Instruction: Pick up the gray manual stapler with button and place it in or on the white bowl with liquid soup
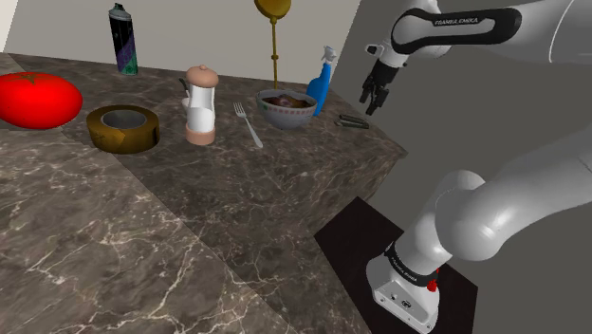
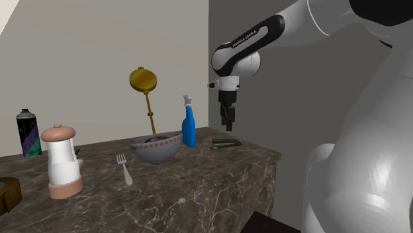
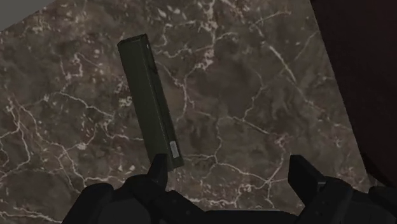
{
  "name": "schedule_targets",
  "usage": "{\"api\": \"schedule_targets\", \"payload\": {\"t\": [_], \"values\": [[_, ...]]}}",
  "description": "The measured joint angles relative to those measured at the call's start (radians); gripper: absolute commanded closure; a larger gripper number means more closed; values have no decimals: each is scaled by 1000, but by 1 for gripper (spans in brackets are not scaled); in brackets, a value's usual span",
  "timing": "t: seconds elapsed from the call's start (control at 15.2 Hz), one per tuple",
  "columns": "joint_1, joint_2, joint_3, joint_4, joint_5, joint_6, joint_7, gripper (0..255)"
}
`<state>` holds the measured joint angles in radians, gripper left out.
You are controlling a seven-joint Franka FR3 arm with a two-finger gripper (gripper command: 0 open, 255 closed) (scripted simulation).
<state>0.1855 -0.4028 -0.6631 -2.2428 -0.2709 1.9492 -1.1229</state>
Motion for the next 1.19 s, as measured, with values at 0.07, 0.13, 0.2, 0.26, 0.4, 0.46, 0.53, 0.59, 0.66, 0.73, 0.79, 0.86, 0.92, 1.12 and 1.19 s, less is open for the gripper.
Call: {"api": "schedule_targets", "payload": {"t": [0.07, 0.13, 0.2, 0.26, 0.4, 0.46, 0.53, 0.59, 0.66, 0.73, 0.79, 0.86, 0.92, 1.12, 1.19], "values": [[14, 39, -30, 19, 10, 12, -55, 0], [27, 82, -63, 39, 24, 27, -113, 0], [42, 129, -94, 59, 43, 42, -172, 0], [56, 175, -120, 85, 65, 49, -230, 0], [76, 281, -174, 125, 124, 80, -358, 0], [80, 329, -191, 150, 155, 84, -412, 0], [80, 364, -200, 165, 180, 93, -450, 0], [80, 378, -202, 160, 189, 106, -462, 0], [78, 400, -207, 160, 206, 121, -481, 0], [76, 409, -209, 153, 213, 135, -490, 0], [75, 414, -209, 144, 217, 147, -494, 0], [73, 425, -210, 137, 227, 161, -502, 0], [71, 433, -212, 131, 233, 172, -509, 0], [69, 446, -212, 120, 245, 192, -516, 0], [69, 447, -212, 119, 245, 193, -516, 0]]}}
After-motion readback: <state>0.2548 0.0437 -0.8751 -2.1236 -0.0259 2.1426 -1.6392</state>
